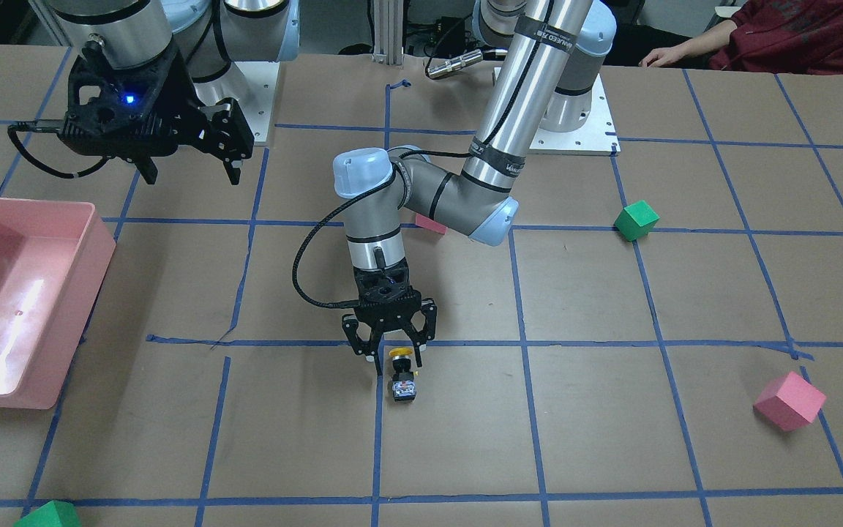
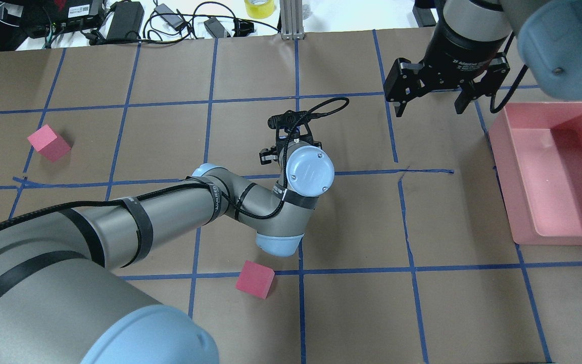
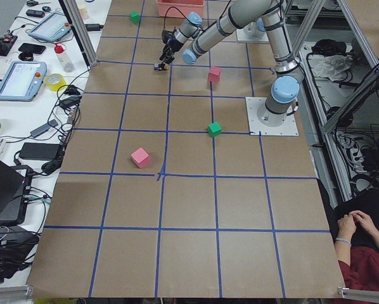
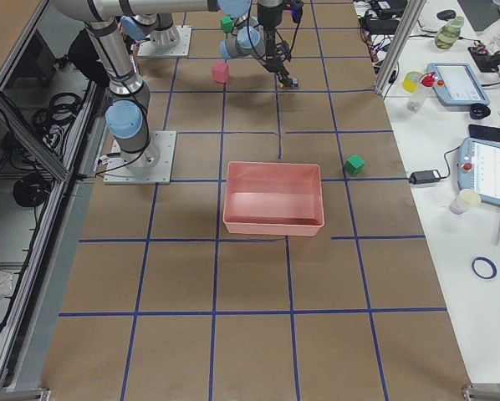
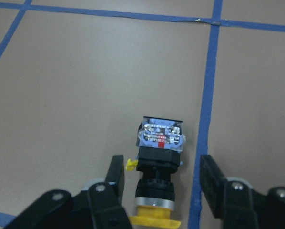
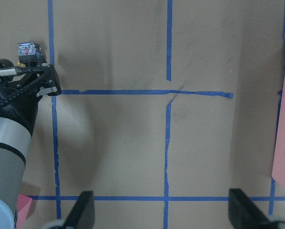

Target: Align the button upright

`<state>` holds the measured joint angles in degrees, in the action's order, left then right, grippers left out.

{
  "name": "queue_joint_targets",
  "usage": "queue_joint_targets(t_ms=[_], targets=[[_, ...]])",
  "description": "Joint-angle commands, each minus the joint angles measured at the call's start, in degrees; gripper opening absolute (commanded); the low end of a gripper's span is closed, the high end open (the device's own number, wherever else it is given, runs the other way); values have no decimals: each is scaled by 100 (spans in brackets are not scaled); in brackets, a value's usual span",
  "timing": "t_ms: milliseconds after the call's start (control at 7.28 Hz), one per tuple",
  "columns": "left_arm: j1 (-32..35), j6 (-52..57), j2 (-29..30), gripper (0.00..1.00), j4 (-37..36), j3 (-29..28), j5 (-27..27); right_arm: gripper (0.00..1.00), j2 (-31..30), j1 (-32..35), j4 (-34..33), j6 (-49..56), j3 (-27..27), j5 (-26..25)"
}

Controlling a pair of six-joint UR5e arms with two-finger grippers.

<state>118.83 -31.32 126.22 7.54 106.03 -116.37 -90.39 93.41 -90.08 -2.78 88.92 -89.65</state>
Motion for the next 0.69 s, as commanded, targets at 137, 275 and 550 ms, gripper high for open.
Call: queue_joint_targets(t_ms=[137, 275, 550], targets=[[0, 29, 42, 67, -16, 58, -9, 100, 12, -130, 69, 14, 3, 53], [0, 21, 86, 67, -25, 119, -18, 100, 12, -183, 104, 14, 11, 35], [0, 21, 78, 63, -173, 295, 0, 100, 12, -210, 263, 14, 20, -34]])
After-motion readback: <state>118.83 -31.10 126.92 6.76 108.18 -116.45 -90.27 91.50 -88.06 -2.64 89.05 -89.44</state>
